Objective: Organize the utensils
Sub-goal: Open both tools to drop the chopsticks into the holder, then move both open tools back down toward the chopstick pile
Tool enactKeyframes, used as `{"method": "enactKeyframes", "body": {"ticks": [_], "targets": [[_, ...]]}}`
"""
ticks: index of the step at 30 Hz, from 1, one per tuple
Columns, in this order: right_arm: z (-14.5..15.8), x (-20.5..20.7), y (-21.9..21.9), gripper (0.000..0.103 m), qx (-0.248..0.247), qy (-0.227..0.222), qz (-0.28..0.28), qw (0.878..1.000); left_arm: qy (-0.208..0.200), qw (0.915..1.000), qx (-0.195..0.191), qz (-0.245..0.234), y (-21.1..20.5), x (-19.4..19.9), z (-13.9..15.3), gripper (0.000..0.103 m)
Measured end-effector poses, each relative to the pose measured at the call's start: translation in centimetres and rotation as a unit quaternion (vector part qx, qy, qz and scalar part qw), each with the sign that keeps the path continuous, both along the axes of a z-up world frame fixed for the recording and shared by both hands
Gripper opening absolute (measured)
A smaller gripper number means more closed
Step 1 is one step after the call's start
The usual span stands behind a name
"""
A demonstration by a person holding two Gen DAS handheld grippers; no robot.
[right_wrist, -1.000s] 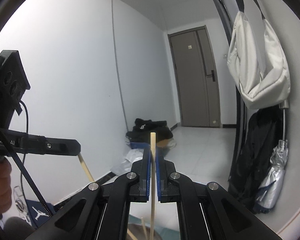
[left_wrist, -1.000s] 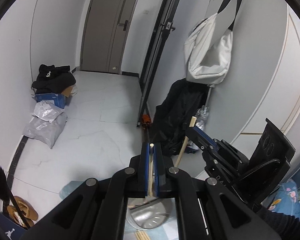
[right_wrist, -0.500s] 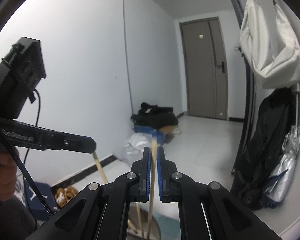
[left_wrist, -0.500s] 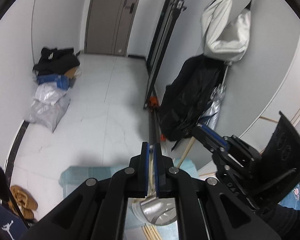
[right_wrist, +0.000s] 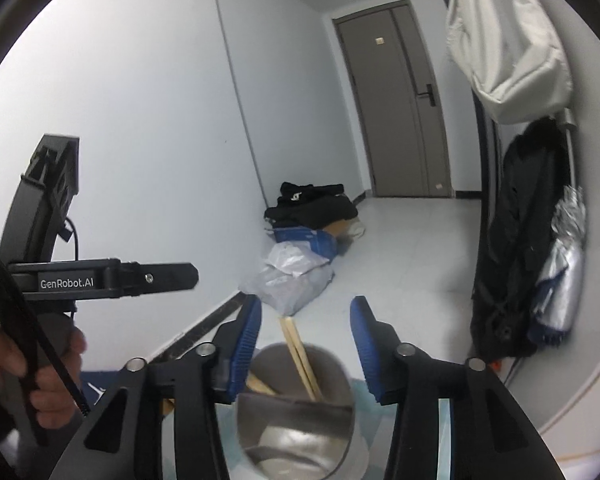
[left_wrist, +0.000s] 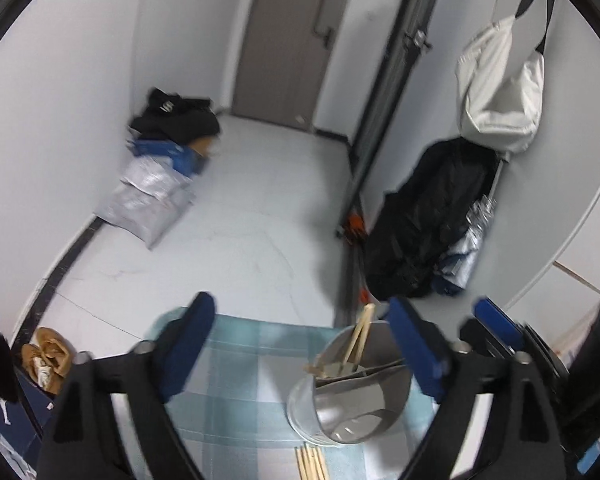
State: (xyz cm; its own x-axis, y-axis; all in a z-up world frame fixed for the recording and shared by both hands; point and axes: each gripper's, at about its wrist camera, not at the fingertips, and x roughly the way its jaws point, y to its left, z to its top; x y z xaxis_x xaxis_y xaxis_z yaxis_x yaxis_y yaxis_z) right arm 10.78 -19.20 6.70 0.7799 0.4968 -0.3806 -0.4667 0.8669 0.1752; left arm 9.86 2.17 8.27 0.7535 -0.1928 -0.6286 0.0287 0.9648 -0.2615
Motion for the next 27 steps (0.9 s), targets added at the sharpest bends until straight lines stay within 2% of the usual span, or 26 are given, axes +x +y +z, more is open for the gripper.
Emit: {"method": "enactKeyframes", "body": {"ticks": [2, 4, 6, 10, 15, 27], "targets": [[0.3, -1.4, -0.1, 0.057, 0.004, 0.0, -0.01, 1.0, -0.014, 0.9998, 0.006, 0.011, 0.1, -0.8, 0.2, 0.091], [0.6, -2.4, -0.2, 0.059, 0.01, -0.003, -0.013, 1.0, -0.022, 0.9995, 0.015, 0.019, 0.0, -1.7, 0.2, 0.094], [0.8, -3.7, -0.3, 0.069, 0.014, -0.007, -0.021, 1.0, -0.033, 0.9989, 0.02, 0.025, -0.1, -2.7, 0.2, 0.094], [1.2, -6.3, -0.4, 0.071, 0.02, -0.018, -0.028, 0.999, -0.052, 0.9979, 0.02, 0.032, -0.3, -4.5, 0.3, 0.097], [1.0, -9.2, -0.6, 0.077, 0.022, -0.028, -0.039, 0.999, -0.073, 0.996, 0.029, 0.042, -0.7, -7.1, 0.4, 0.099], [-1.2, -13.6, -0.9, 0.079, 0.033, -0.018, -0.059, 0.998, -0.097, 0.9931, 0.036, 0.054, -0.5, -12.6, 0.0, 0.101]]}}
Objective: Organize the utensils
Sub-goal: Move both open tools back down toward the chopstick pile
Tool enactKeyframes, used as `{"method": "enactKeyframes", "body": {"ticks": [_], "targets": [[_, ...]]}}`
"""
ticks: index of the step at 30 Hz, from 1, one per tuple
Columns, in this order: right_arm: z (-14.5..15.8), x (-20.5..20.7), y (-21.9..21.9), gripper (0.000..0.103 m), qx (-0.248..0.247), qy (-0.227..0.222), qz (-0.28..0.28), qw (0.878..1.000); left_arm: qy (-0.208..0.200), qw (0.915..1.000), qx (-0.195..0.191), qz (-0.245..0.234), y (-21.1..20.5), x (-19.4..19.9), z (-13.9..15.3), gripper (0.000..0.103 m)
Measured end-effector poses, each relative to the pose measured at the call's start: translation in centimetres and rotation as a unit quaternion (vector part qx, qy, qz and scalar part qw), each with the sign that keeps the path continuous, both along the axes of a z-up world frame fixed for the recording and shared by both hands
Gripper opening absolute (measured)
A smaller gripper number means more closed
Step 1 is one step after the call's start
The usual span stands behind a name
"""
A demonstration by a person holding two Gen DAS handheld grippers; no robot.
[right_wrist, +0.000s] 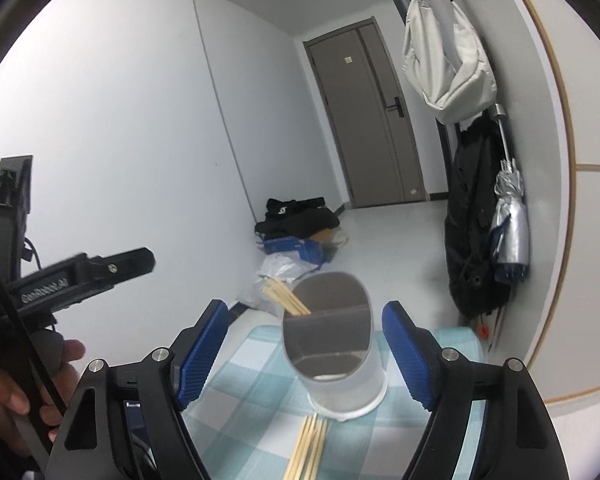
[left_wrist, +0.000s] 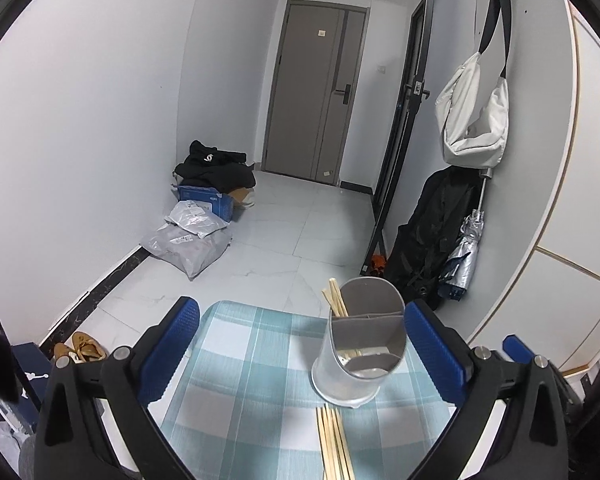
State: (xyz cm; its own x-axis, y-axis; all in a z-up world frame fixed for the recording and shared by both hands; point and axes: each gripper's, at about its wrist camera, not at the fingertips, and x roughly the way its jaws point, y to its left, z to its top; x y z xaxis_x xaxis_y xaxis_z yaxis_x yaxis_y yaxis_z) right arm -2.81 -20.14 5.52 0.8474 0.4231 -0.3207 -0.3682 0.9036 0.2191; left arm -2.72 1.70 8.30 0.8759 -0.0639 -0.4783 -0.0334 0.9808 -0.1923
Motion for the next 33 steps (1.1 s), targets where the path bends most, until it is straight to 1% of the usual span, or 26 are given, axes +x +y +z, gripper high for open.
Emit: {"method": "enactKeyframes", "body": {"ticks": [3, 5, 9, 11, 15, 18, 20, 21, 23, 24, 25, 27, 30, 33], "targets": [[0.2, -0.9, -0.1, 0.079, 0.003, -0.003, -0.001, 1.0, -0.008, 1.0, 0.004, 0.0, -0.2, -1.4, 1.1, 0.101], [0.5, -1.7, -0.2, 0.079, 0.005, -0.01, -0.001, 1.0, -0.014, 0.9999, -0.001, -0.004, -0.2, -2.5, 1.9, 0.101], [1.1, -3.0, -0.4, 0.082, 0.011, -0.024, -0.003, 1.0, -0.022, 0.9997, -0.004, -0.01, -0.7, -5.6, 3.6, 0.101], [1.1, -3.5, -0.5, 0.082, 0.015, -0.029, -0.002, 0.999, -0.02, 0.9995, -0.015, -0.019, -1.1, -7.4, 4.1, 0.101], [0.4, -4.3, -0.8, 0.082, 0.017, -0.031, -0.005, 0.999, -0.011, 0.9988, -0.03, -0.036, -2.2, -10.1, 4.1, 0.102], [-0.7, -4.5, -1.4, 0.082, 0.018, -0.021, -0.014, 1.0, 0.001, 0.9984, -0.043, -0.038, -2.7, -10.4, 3.3, 0.102], [-1.7, -4.5, -2.0, 0.082, 0.017, -0.009, -0.023, 1.0, 0.006, 0.9981, -0.045, -0.041, -3.0, -9.6, 2.3, 0.102], [-2.1, -4.5, -2.3, 0.082, 0.017, -0.003, -0.026, 1.0, 0.013, 0.9984, -0.042, -0.035, -3.0, -8.9, 1.6, 0.102], [-2.9, -4.4, -2.8, 0.082, 0.012, 0.009, -0.034, 0.999, 0.01, 0.9982, -0.046, -0.038, -3.1, -7.3, -0.1, 0.102], [-3.3, -4.4, -3.0, 0.082, 0.01, 0.015, -0.039, 0.999, 0.001, 0.9985, -0.042, -0.035, -3.2, -6.1, -1.6, 0.102], [-3.6, -4.3, -3.2, 0.082, 0.008, 0.022, -0.043, 0.999, -0.002, 0.9987, -0.039, -0.033, -3.2, -5.5, -2.5, 0.102], [-4.0, -4.2, -3.3, 0.082, 0.001, 0.03, -0.049, 0.998, -0.004, 0.9993, -0.03, -0.023, -3.1, -3.4, -5.3, 0.102], [-4.5, -4.3, -3.4, 0.082, -0.01, 0.031, -0.055, 0.998, 0.021, 0.9997, -0.003, -0.014, -3.0, -0.3, -8.9, 0.102], [-5.1, -4.0, -3.2, 0.082, -0.022, 0.036, -0.061, 0.997, 0.035, 0.9993, -0.009, -0.002, -2.1, 1.0, -10.5, 0.102]]}}
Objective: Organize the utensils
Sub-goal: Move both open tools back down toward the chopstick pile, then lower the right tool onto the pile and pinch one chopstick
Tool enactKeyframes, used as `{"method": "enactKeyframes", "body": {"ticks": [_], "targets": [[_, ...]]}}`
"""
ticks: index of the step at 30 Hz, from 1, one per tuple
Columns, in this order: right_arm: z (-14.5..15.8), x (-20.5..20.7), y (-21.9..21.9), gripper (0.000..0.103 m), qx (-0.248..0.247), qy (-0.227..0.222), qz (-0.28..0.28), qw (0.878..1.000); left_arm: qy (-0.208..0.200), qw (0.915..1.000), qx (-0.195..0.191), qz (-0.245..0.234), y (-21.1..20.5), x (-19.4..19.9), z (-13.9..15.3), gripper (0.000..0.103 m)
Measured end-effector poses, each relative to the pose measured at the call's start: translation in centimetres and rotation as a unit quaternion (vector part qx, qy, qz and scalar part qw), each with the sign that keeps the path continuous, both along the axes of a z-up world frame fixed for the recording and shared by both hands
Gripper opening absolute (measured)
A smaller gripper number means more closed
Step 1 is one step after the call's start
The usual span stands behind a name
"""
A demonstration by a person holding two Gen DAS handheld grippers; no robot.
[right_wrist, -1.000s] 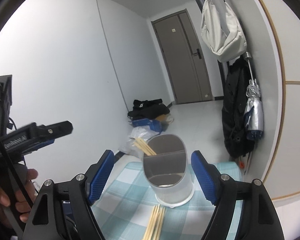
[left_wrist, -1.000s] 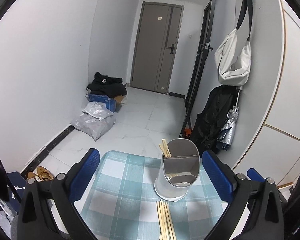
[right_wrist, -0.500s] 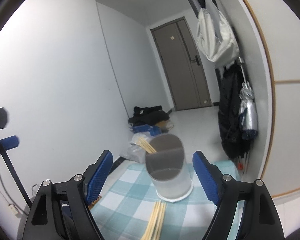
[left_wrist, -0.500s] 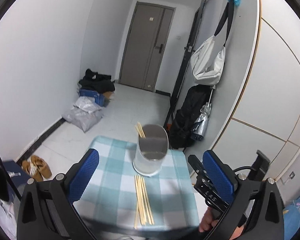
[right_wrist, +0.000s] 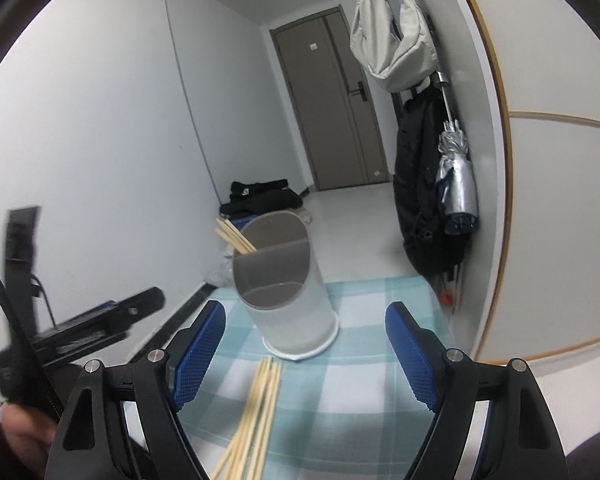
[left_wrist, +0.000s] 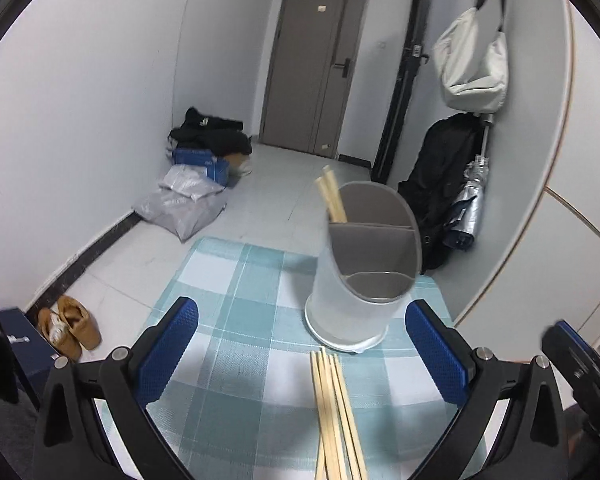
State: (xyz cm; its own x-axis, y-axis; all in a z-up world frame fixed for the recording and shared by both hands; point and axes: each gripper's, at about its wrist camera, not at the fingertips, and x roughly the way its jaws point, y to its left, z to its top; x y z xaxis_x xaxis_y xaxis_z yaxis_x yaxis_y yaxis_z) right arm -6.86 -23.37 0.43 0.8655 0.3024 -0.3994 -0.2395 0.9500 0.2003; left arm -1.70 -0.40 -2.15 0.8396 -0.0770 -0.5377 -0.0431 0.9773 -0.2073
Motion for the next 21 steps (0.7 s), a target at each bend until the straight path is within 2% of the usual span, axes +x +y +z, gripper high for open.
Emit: {"method": "enactKeyframes", "body": {"ticks": [5, 12, 16, 21], "targets": [[-1.8, 2.0, 0.9, 0.082, -0.009, 0.039, 0.002, 0.999, -0.001, 0.9998, 0.012, 0.018, 1.4, 0.2, -0.8, 0.102], [-4.5, 4.9, 3.5, 0.082, -0.033, 0.106, 0.032, 0.993, 0.049, 0.998, -0.003, 0.041, 4.2, 1.8, -2.5, 0.102], [-6.1, 6.9, 5.4, 0.082, -0.053, 0.154, 0.047, 0.985, 0.063, 0.9965, -0.012, 0.052, 5.6, 2.4, -2.8, 0.102], [-8.8, 9.7, 8.2, 0.081, -0.111, 0.218, 0.065, 0.967, 0.098, 0.9918, -0.033, 0.074, 7.2, 3.1, -3.5, 0.102]]}}
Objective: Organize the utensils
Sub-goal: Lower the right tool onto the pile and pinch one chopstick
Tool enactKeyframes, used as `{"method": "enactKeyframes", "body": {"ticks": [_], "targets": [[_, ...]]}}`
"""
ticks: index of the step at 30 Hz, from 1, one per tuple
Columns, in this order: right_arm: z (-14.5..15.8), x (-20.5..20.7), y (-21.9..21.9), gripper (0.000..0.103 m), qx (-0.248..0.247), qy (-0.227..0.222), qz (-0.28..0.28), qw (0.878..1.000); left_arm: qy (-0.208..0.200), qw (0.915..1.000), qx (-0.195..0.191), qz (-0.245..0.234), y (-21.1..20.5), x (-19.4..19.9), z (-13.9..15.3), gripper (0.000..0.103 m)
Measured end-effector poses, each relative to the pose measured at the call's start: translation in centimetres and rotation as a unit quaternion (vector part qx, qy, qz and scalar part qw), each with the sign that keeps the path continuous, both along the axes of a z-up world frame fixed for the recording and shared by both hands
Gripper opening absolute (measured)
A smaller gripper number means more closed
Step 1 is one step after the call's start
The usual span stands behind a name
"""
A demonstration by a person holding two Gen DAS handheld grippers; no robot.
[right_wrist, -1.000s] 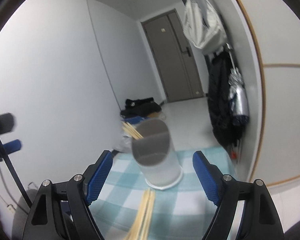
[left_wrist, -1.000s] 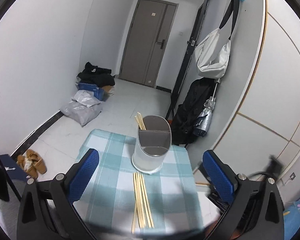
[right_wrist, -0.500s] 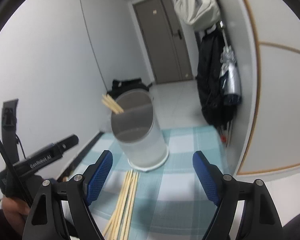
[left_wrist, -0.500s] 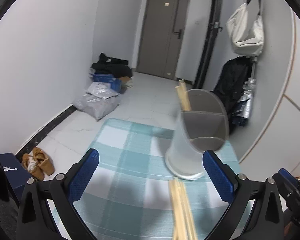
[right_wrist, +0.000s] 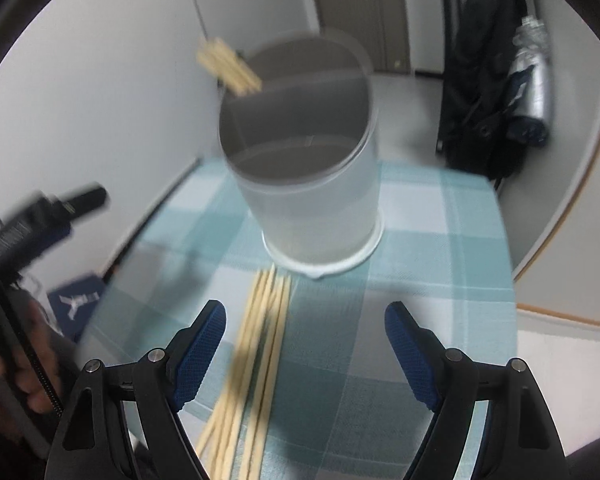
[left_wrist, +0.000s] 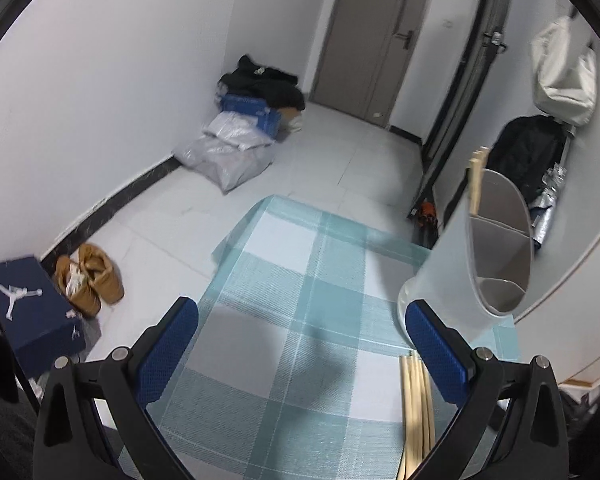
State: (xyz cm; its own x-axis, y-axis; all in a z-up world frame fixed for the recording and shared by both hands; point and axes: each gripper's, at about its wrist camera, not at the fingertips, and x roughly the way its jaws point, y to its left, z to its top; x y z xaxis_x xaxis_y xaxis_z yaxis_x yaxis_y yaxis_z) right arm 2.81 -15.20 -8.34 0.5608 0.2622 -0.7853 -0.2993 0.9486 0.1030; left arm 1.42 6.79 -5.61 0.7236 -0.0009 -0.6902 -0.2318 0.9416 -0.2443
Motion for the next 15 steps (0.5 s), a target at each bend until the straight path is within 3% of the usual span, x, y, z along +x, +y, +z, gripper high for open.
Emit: {"method": "enactKeyframes", "body": {"ticks": [4, 8, 10, 15], "targets": [[-2.0, 1.6, 1.8, 0.071, -0.043, 0.034, 0.015, 0.998, 0.018, 0.9998, -0.009, 0.004, 0.5, 0.3, -0.2, 0.102], [-3.1, 2.5, 3.0, 0.065, -0.087, 0.042, 0.027, 0.995, 0.021, 0.9994, -0.026, 0.005, 0.9, 0.1, 0.0, 0.102], [-3.7, 2.8, 3.4, 0.057, -0.108, 0.048, 0.027, 0.993, 0.022, 0.9993, -0.03, 0.007, 1.1, 0.1, 0.0, 0.102], [-5.0, 3.2, 3.6, 0.042, -0.122, 0.072, 0.033, 0.989, 0.033, 0.9983, -0.047, 0.011, 1.5, 0.3, -0.1, 0.102]]}}
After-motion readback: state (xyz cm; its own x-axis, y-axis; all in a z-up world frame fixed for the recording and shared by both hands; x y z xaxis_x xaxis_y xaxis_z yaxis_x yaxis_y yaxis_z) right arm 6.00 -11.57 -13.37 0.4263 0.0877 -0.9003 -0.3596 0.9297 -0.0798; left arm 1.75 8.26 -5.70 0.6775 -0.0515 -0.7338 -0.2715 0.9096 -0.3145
